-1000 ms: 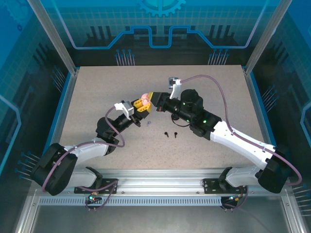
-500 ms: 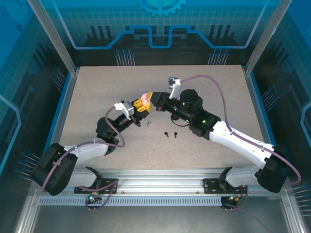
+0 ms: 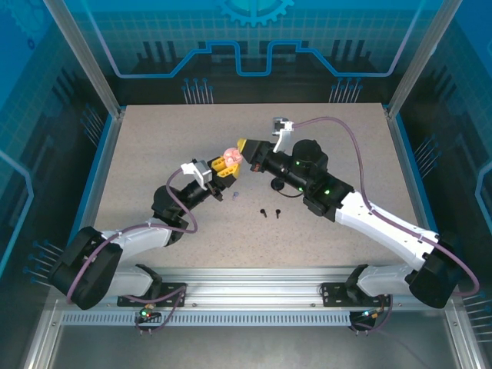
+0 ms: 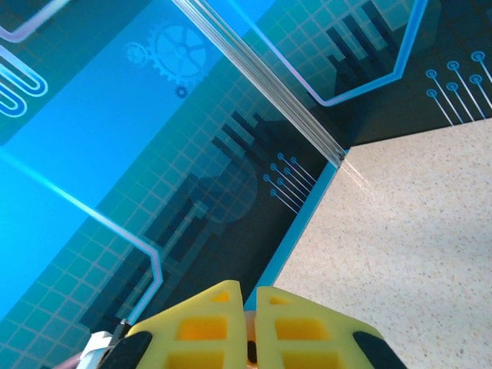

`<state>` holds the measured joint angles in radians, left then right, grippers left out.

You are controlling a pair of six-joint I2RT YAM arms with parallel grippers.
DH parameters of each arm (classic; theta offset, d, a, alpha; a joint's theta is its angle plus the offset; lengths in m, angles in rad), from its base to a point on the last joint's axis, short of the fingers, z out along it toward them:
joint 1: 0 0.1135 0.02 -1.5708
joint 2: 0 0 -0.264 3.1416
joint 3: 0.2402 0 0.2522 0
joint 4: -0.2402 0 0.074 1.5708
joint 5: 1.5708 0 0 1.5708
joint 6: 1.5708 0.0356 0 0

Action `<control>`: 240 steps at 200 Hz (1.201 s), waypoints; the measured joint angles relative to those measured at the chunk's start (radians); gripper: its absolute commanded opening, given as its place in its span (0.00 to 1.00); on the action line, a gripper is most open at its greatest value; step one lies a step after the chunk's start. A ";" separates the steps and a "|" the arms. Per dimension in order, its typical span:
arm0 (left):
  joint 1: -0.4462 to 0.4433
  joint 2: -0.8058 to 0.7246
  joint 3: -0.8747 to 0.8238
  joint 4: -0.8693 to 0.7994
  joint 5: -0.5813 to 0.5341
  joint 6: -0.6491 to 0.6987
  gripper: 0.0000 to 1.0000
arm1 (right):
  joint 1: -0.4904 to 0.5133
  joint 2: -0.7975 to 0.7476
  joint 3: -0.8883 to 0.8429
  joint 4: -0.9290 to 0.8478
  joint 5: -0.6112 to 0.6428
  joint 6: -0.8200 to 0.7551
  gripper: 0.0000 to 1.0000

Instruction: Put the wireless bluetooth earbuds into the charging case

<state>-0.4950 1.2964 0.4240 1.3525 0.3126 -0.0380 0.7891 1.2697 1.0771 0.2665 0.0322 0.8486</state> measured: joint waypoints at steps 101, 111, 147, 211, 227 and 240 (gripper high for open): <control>-0.010 -0.018 0.013 0.000 0.004 -0.042 0.00 | 0.000 0.021 -0.046 0.098 -0.015 -0.012 0.07; -0.010 -0.020 0.013 0.000 0.004 -0.043 0.00 | 0.000 0.021 -0.050 0.103 -0.014 -0.012 0.07; -0.011 -0.022 0.013 -0.001 0.003 -0.053 0.00 | 0.000 0.021 -0.063 0.123 -0.015 -0.012 0.06; -0.011 -0.022 0.014 -0.010 0.006 -0.092 0.00 | 0.000 0.013 -0.097 0.154 -0.014 -0.039 0.06; -0.012 -0.022 0.018 -0.011 0.010 -0.095 0.00 | 0.000 0.008 -0.099 0.154 -0.014 -0.054 0.06; -0.012 -0.022 0.024 -0.012 0.016 -0.095 0.00 | 0.002 0.001 -0.101 0.155 -0.014 -0.072 0.06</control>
<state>-0.5072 1.2743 0.4477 1.3403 0.3283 -0.1333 0.7910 1.2709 0.9760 0.4213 0.0181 0.7761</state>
